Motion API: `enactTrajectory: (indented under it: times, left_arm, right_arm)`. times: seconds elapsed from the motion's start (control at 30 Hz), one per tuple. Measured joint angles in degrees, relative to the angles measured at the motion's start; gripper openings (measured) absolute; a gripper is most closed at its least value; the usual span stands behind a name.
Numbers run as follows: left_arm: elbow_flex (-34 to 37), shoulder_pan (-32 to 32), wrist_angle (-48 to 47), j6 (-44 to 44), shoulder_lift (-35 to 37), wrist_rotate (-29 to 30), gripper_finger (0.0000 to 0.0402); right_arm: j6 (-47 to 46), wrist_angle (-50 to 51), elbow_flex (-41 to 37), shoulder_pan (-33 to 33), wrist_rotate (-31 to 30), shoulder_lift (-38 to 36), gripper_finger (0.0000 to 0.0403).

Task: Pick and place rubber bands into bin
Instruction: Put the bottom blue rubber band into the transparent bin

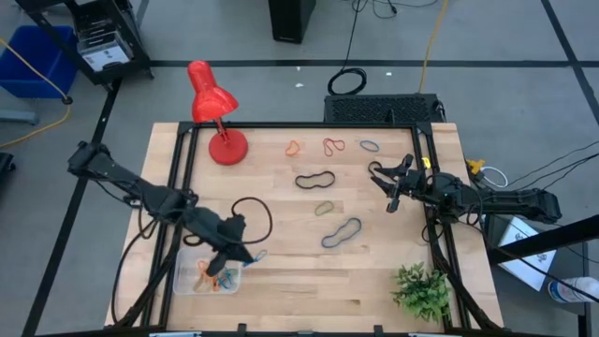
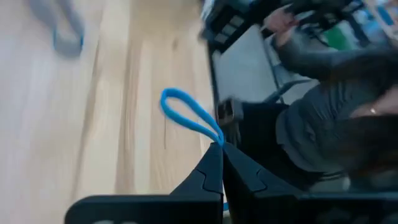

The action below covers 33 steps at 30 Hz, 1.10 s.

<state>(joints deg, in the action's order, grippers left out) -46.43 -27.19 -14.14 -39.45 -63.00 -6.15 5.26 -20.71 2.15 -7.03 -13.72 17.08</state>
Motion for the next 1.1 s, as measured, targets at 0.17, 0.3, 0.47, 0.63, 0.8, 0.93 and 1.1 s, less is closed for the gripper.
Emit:
enactTrajectory:
  times: [0.17, 0.3, 0.47, 0.63, 0.8, 0.93, 1.1]
  left_arm:
    - [-2.61, -5.74, -9.61, -15.96, 0.00, 5.10, 0.0001]
    - [-3.58, -11.34, -15.38, -26.28, 0.00, 12.21, 0.0000]
    - [-3.63, -17.88, -19.41, -35.62, -2.46, 17.51, 0.0000]
    - [-3.65, -21.92, -20.08, -42.43, -9.35, 15.72, 0.0000]
    - [-3.65, -23.88, -22.84, -48.55, -15.41, 13.80, 0.0000]
    - [-3.65, -24.32, -23.37, -50.73, -18.53, 13.96, 0.0000]
    - [-3.65, -24.04, -26.10, -51.77, -22.13, 13.92, 0.0000]
  right_arm:
    - [-0.02, 0.00, -0.02, 0.00, 0.00, 0.00, 0.0130]
    - [-0.02, 0.00, -0.02, 0.00, 0.00, 0.00, 0.0130]
    - [-0.04, 0.00, -0.02, 0.00, 0.00, 0.00, 0.0130]
    - [-0.02, 0.00, 0.00, 0.00, 0.00, 0.00, 0.0130]
    - [-0.09, 0.00, -0.02, 0.00, -0.12, 0.00, 0.0130]
    - [-1.17, 0.00, -0.02, 0.00, -0.13, 0.00, 0.0130]
    - [-1.40, 0.00, -0.02, 0.00, -0.15, 0.00, 0.0130]
